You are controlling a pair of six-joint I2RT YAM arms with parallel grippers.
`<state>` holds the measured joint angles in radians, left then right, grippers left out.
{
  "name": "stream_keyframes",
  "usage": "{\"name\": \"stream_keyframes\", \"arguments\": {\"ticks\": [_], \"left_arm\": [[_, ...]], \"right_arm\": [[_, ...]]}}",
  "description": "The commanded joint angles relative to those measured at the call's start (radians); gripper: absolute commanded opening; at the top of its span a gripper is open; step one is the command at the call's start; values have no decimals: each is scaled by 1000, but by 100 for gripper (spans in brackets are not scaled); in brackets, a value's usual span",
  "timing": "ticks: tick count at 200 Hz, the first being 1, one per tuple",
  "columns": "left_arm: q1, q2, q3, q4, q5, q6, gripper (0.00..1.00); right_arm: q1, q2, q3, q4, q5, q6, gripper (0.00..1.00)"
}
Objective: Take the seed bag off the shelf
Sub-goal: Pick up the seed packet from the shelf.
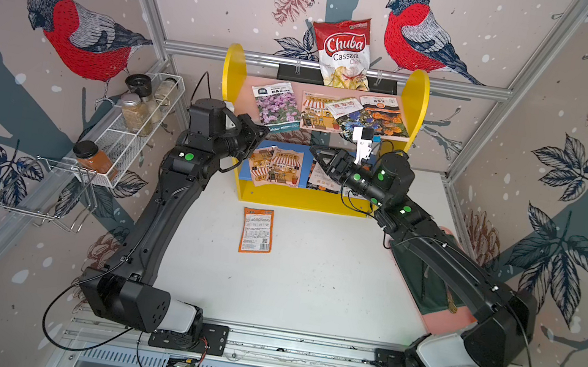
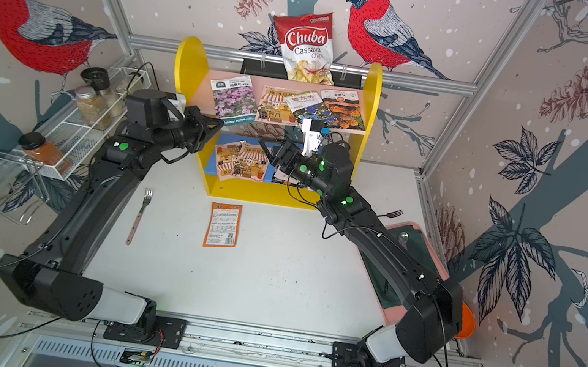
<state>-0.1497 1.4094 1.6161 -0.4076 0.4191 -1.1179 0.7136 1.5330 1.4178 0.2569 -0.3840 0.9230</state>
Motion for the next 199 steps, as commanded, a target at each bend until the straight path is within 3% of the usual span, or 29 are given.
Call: {"name": "stream_keyframes", "arguments": {"ticks": [1, 121, 199], "left_arm": [[7, 0, 3, -7, 11, 29, 0], [28, -18, -11, -16, 29, 43, 0], [31, -24, -23, -18, 35, 47, 0]], "right_arm": [[-5, 49, 56, 68, -11, 53, 73], [-8, 329, 341, 43, -54, 110, 63], [1, 397, 421, 49, -56, 126, 44]]}}
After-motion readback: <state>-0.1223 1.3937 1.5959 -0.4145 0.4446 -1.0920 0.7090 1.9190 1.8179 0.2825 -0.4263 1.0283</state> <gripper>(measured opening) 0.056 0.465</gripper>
